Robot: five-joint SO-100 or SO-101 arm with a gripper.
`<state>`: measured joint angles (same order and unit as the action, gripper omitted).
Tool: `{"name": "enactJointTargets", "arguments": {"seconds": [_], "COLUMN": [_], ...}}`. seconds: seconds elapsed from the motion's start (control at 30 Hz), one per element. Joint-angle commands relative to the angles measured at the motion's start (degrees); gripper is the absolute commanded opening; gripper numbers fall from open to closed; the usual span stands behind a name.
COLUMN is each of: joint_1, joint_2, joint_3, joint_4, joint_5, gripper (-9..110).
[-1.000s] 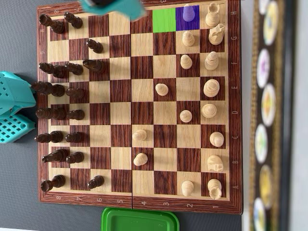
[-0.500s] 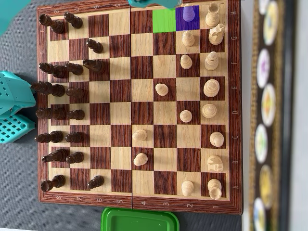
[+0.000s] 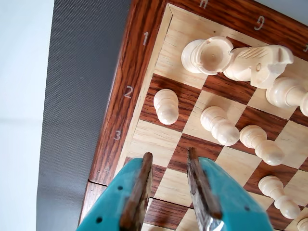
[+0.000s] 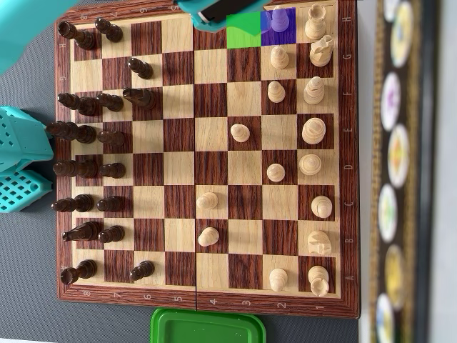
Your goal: Play chess
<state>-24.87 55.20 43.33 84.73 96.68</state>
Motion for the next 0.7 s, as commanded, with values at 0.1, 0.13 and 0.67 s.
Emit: {"name": "enactJointTargets", "arguments": {"seconds": [0.1,0.13,0.67], "joint_1": [0.79,0.79,1.23], "joint_2": [-3.69,-4.83,-7.47], "joint_3": [-7.12,-8.26,-10.81], "joint_4": [-0.18,-0.18,-0.18], "joint_5": [-0.26,-0.26,-0.26], "gripper": [12,12,12]}}
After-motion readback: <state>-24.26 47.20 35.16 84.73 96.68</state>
